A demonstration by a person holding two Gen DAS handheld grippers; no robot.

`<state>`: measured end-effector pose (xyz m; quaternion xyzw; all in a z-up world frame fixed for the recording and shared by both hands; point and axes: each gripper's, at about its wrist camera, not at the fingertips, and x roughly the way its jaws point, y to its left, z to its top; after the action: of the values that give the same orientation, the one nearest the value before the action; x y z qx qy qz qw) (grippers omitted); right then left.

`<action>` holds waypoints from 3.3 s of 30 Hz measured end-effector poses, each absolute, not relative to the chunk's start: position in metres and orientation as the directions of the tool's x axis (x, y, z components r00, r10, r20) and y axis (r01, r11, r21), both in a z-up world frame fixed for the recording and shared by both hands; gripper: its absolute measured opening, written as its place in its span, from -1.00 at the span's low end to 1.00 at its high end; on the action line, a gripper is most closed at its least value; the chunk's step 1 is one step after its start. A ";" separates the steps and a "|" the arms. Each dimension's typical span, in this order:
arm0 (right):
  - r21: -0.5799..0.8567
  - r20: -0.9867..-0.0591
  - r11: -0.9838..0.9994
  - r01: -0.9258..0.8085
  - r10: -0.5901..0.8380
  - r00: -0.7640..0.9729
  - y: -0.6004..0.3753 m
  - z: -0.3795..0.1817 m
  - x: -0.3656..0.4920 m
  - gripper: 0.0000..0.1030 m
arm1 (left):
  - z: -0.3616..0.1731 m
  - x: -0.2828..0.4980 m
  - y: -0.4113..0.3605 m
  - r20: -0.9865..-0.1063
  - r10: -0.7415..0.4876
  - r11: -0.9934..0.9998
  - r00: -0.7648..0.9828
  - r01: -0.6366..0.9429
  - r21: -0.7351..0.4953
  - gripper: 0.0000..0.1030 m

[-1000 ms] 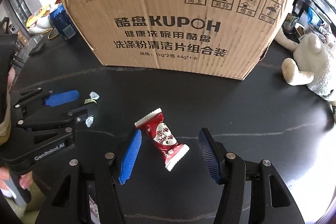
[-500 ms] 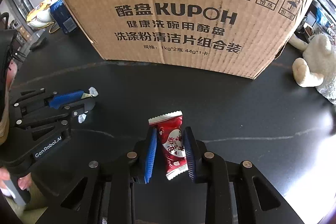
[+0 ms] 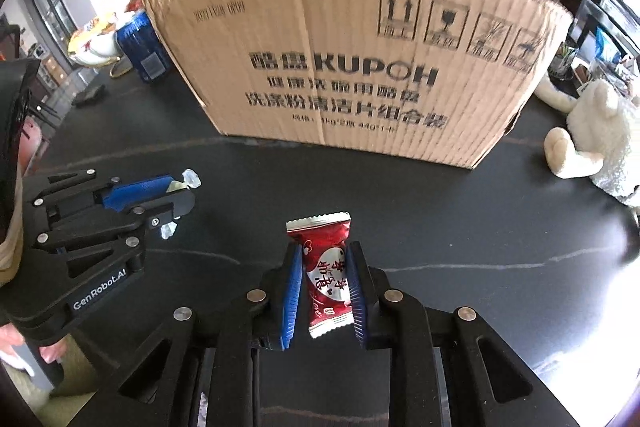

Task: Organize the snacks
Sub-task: 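Carry the candy and red wafer into the box and open both tools, then withdraw both tools and move the right tool toward the silver bar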

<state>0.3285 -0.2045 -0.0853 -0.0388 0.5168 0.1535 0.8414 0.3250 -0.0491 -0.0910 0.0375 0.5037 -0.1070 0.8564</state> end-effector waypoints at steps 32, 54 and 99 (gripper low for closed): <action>0.048 -0.520 0.956 -0.289 0.271 0.810 -0.215 0.047 0.304 -0.54 | 0.035 0.294 -0.061 -0.621 -0.195 0.965 0.759 0.263 0.020 -0.64; 0.035 -0.436 0.959 -0.283 0.269 0.859 -0.210 0.056 0.353 -0.54 | 0.047 0.357 -0.066 -0.500 -0.234 0.949 0.834 0.307 0.067 -0.63; -0.021 -0.607 0.930 -0.368 0.280 0.744 -0.170 0.054 0.215 -0.03 | 0.033 0.203 -0.026 -0.656 -0.112 0.981 0.747 0.187 0.045 0.03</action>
<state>0.2154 -0.1697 0.0539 -0.0698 0.3129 0.1741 0.9311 0.2030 -0.0262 0.0333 0.0538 0.3467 -0.0800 0.9330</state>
